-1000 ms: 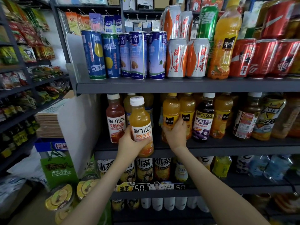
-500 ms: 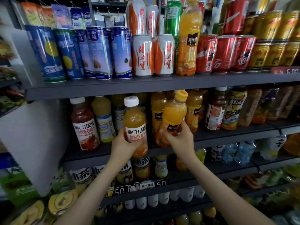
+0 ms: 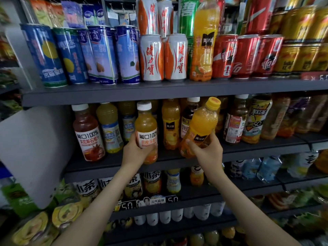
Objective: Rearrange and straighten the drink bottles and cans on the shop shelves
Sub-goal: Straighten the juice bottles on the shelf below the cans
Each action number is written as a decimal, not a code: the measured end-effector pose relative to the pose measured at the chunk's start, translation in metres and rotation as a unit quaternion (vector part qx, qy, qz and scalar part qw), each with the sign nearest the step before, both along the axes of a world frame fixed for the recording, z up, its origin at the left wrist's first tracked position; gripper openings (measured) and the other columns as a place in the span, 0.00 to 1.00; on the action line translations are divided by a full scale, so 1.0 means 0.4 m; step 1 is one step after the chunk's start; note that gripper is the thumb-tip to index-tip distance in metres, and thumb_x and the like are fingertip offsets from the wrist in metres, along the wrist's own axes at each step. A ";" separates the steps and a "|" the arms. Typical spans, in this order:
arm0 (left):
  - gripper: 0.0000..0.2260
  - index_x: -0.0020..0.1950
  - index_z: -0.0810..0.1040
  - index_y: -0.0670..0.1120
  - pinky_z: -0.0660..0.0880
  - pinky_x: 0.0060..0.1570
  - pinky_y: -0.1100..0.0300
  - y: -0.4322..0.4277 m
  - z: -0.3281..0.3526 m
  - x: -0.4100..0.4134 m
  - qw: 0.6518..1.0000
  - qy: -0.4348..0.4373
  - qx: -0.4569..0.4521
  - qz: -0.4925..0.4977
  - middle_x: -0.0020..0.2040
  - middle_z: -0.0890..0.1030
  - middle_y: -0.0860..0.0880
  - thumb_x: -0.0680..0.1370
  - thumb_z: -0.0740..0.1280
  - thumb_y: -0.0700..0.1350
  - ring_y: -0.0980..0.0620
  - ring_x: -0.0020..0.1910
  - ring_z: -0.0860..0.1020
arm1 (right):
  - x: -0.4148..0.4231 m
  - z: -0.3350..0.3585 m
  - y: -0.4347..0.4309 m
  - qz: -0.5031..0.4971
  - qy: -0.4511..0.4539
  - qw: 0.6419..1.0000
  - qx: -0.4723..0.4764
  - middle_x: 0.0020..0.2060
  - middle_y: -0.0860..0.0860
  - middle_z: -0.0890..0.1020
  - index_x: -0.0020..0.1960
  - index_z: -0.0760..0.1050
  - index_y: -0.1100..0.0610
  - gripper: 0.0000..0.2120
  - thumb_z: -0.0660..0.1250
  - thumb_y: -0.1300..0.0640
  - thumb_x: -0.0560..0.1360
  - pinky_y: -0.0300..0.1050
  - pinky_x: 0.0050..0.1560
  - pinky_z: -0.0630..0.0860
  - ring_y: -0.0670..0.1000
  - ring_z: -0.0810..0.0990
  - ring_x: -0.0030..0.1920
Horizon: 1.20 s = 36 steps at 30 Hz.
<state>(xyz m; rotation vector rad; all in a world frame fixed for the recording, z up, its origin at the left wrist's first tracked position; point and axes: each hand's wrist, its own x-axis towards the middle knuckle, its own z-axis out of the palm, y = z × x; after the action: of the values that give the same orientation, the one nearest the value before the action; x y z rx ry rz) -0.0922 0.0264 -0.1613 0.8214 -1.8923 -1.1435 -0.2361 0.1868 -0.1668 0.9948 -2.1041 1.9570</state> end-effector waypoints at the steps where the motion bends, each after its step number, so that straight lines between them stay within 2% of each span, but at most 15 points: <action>1: 0.28 0.68 0.69 0.48 0.71 0.53 0.59 0.000 0.001 -0.004 1.000 0.000 -0.002 0.001 0.61 0.77 0.50 0.71 0.75 0.45 0.55 0.53 0.74 | -0.006 -0.002 0.005 -0.002 -0.004 1.000 -0.001 0.54 0.47 0.80 0.57 0.73 0.42 0.21 0.74 0.44 0.67 0.53 0.57 0.77 0.48 0.78 0.56; 4: 0.29 0.69 0.67 0.48 0.70 0.53 0.60 0.000 0.001 -0.014 1.000 -0.001 -0.002 0.000 0.61 0.77 0.50 0.72 0.74 0.46 0.55 0.54 0.73 | -0.027 -0.009 0.019 -0.007 -0.015 1.000 -0.004 0.54 0.47 0.81 0.60 0.74 0.49 0.24 0.75 0.44 0.67 0.54 0.58 0.77 0.48 0.78 0.56; 7: 0.29 0.70 0.66 0.49 0.70 0.54 0.61 0.005 0.006 -0.020 1.000 0.000 -0.002 0.002 0.60 0.75 0.53 0.72 0.74 0.46 0.56 0.56 0.73 | -0.044 -0.010 0.029 -0.005 -0.025 1.000 -0.005 0.52 0.47 0.81 0.59 0.74 0.49 0.25 0.74 0.42 0.66 0.55 0.57 0.77 0.48 0.79 0.55; 11: 0.30 0.70 0.66 0.50 0.69 0.54 0.61 0.010 -0.002 -0.030 0.999 -0.012 -0.017 0.032 0.58 0.74 0.55 0.71 0.75 0.49 0.56 0.57 0.73 | -0.065 -0.009 0.042 0.009 -0.022 1.000 0.004 0.52 0.48 0.81 0.59 0.74 0.52 0.23 0.76 0.47 0.67 0.52 0.57 0.77 0.48 0.79 0.54; 13: 0.33 0.71 0.65 0.49 0.70 0.58 0.57 0.008 -0.007 -0.039 0.996 -0.041 -0.041 0.072 0.62 0.74 0.50 0.71 0.74 0.52 0.51 0.62 0.72 | -0.070 -0.006 0.049 0.013 -0.013 1.000 0.009 0.53 0.49 0.81 0.60 0.74 0.53 0.24 0.76 0.48 0.68 0.48 0.56 0.77 0.48 0.79 0.55; 15: 0.39 0.75 0.58 0.47 0.65 0.64 0.50 0.020 -0.010 -0.052 0.987 -0.082 -0.057 0.130 0.67 0.68 0.42 0.71 0.73 0.54 0.44 0.69 0.64 | -0.074 -0.004 0.057 0.011 -0.008 1.000 0.014 0.53 0.49 0.80 0.59 0.74 0.53 0.22 0.76 0.50 0.68 0.42 0.53 0.76 0.46 0.79 0.53; 17: 0.43 0.76 0.52 0.42 0.61 0.67 0.48 0.053 -0.017 -0.067 0.977 -0.053 -0.060 0.195 0.71 0.61 0.39 0.71 0.74 0.51 0.43 0.71 0.57 | -0.082 -0.006 0.065 0.005 -0.008 1.000 0.012 0.52 0.49 0.80 0.58 0.74 0.53 0.21 0.76 0.51 0.68 0.40 0.51 0.76 0.46 0.79 0.52; 18: 0.43 0.75 0.53 0.40 0.61 0.68 0.47 0.073 -0.023 -0.074 0.973 -0.025 -0.076 0.218 0.71 0.60 0.38 0.70 0.75 0.49 0.42 0.71 0.57 | -0.088 -0.008 0.070 -0.002 -0.007 1.000 0.010 0.52 0.49 0.80 0.59 0.75 0.54 0.22 0.76 0.51 0.69 0.42 0.52 0.76 0.47 0.79 0.52; 20: 0.40 0.71 0.57 0.38 0.64 0.67 0.44 0.110 -0.051 -0.093 0.958 0.010 -0.147 0.245 0.69 0.61 0.36 0.69 0.76 0.46 0.41 0.67 0.59 | -0.103 -0.009 0.083 -0.021 -0.004 1.000 0.013 0.53 0.50 0.79 0.60 0.74 0.55 0.23 0.76 0.52 0.69 0.44 0.53 0.75 0.49 0.78 0.54; 22: 0.36 0.68 0.59 0.40 0.65 0.64 0.43 0.141 -0.075 -0.115 0.942 0.026 -0.222 0.251 0.67 0.64 0.34 0.68 0.76 0.44 0.41 0.65 0.61 | -0.124 -0.006 0.094 -0.032 -0.002 0.999 0.018 0.53 0.50 0.78 0.59 0.74 0.55 0.21 0.76 0.54 0.70 0.39 0.51 0.72 0.49 0.77 0.53; 24: 0.31 0.66 0.61 0.42 0.65 0.63 0.46 0.170 -0.078 -0.145 0.939 0.034 -0.272 0.209 0.64 0.67 0.36 0.70 0.75 0.42 0.42 0.63 0.63 | -0.145 -0.006 0.103 -0.031 0.000 0.999 0.027 0.52 0.50 0.78 0.58 0.73 0.52 0.20 0.76 0.54 0.70 0.36 0.49 0.70 0.49 0.76 0.53; 26: 0.26 0.65 0.65 0.38 0.68 0.62 0.49 0.201 -0.067 -0.185 0.945 0.023 -0.287 0.155 0.61 0.70 0.38 0.72 0.73 0.42 0.44 0.61 0.67 | -0.166 -0.011 0.105 -0.030 0.003 0.999 0.037 0.53 0.51 0.79 0.59 0.73 0.53 0.21 0.76 0.53 0.69 0.42 0.52 0.72 0.51 0.77 0.54; 28: 0.24 0.65 0.67 0.38 0.69 0.61 0.53 0.227 -0.053 -0.229 0.954 0.000 -0.276 0.118 0.60 0.72 0.41 0.74 0.71 0.45 0.46 0.61 0.69 | -0.180 -0.015 0.105 -0.028 0.002 0.999 0.043 0.53 0.52 0.79 0.58 0.73 0.51 0.21 0.76 0.53 0.69 0.46 0.54 0.73 0.52 0.77 0.55; 31: 0.27 0.69 0.64 0.40 0.65 0.63 0.59 0.253 -0.038 -0.298 0.972 -0.025 -0.215 0.096 0.64 0.69 0.43 0.75 0.70 0.48 0.47 0.65 0.66 | -0.192 -0.015 0.104 -0.029 0.000 0.998 0.047 0.53 0.52 0.80 0.57 0.72 0.50 0.21 0.77 0.53 0.68 0.49 0.55 0.75 0.53 0.77 0.55; 36: 0.36 0.73 0.57 0.40 0.65 0.67 0.53 0.271 -0.026 -0.382 0.981 -0.039 -0.134 0.132 0.70 0.65 0.43 0.73 0.72 0.49 0.46 0.70 0.62 | -0.208 -0.021 0.102 -0.030 -0.007 0.997 0.069 0.55 0.52 0.79 0.62 0.73 0.54 0.26 0.77 0.49 0.67 0.54 0.57 0.76 0.53 0.77 0.57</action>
<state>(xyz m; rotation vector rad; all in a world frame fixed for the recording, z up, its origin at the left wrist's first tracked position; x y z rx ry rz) -0.2452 0.1348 -0.1716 0.9411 -1.8822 -0.6874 -0.3194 0.2276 -0.1752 0.9314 -2.2761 1.8170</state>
